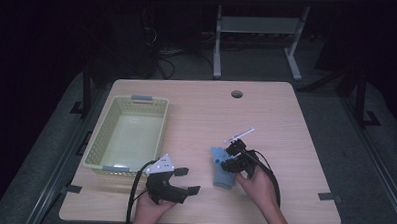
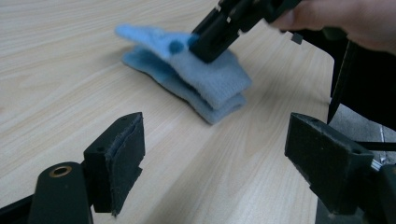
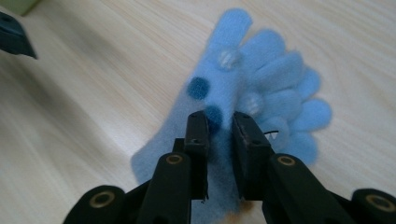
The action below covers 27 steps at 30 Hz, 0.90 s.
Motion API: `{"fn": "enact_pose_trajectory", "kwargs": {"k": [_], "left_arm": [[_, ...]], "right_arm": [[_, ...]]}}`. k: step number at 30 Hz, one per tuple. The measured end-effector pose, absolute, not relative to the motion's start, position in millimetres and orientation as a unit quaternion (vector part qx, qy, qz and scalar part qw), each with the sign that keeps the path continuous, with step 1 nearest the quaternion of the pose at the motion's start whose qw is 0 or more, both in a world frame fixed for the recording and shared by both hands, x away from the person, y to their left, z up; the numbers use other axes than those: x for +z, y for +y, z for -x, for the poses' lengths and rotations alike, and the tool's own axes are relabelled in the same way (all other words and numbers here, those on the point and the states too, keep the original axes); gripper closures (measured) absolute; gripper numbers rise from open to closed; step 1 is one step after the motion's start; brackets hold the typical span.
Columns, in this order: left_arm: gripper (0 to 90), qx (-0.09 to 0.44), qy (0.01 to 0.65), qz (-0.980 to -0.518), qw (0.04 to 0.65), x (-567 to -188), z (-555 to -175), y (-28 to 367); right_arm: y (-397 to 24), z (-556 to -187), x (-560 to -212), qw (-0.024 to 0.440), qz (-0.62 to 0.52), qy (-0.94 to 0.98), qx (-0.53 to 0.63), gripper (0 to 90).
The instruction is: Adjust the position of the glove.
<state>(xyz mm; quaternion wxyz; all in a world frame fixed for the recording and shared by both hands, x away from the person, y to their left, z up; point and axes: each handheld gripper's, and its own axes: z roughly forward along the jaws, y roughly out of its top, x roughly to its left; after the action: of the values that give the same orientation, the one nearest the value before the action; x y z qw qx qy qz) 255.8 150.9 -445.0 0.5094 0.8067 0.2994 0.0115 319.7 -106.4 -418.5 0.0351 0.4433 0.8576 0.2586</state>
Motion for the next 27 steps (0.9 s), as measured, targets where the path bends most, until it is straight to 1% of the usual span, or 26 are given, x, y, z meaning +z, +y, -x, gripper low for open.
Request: {"fn": "enact_pose_trajectory", "kwargs": {"k": [3,5,8,11,15,19,21,22,25,26,27], "left_arm": [[19.7,0.01,0.301,-0.805,0.511,-446,-256,151],[19.8,0.008,0.303,-0.806,0.509,-446,-257,151],[19.8,0.009,0.302,-0.805,0.51,-446,-257,151],[19.8,0.01,0.3,-0.808,0.508,-446,-256,151],[19.8,0.007,0.303,-0.806,0.508,-447,-257,150],[19.8,0.009,0.303,-0.805,0.51,-447,-256,150],[20.0,0.01,0.303,-0.806,0.509,-447,-256,150],[20.1,0.009,0.304,-0.805,0.509,-447,-256,150],[20.5,0.007,0.306,-0.805,0.509,-448,-257,150],[20.5,0.003,0.308,-0.805,0.507,-449,-257,150],[21.0,0.001,0.31,-0.805,0.506,-450,-258,149]], "right_arm": [[-104,-318,-425,0.051,-0.45,0.858,0.245,74.3],[-104,-318,-426,0.051,-0.45,0.857,0.245,73.6],[-106,-318,-425,0.058,-0.454,0.853,0.252,65.1],[-108,-318,-420,0.066,-0.46,0.845,0.265,65.5],[-109,-320,-413,0.079,-0.456,0.839,0.286,75.0],[-105,-325,-425,0.057,-0.459,0.844,0.273,77.7],[-104,-326,-437,0.047,-0.455,0.852,0.256,77.5],[-105,-326,-440,0.044,-0.456,0.849,0.264,76.0],[-112,-324,-434,0.039,-0.463,0.839,0.281,70.9],[-112,-324,-434,0.039,-0.463,0.839,0.281,70.9],[-117,-322,-430,0.036,-0.464,0.834,0.297,67.7]]}}
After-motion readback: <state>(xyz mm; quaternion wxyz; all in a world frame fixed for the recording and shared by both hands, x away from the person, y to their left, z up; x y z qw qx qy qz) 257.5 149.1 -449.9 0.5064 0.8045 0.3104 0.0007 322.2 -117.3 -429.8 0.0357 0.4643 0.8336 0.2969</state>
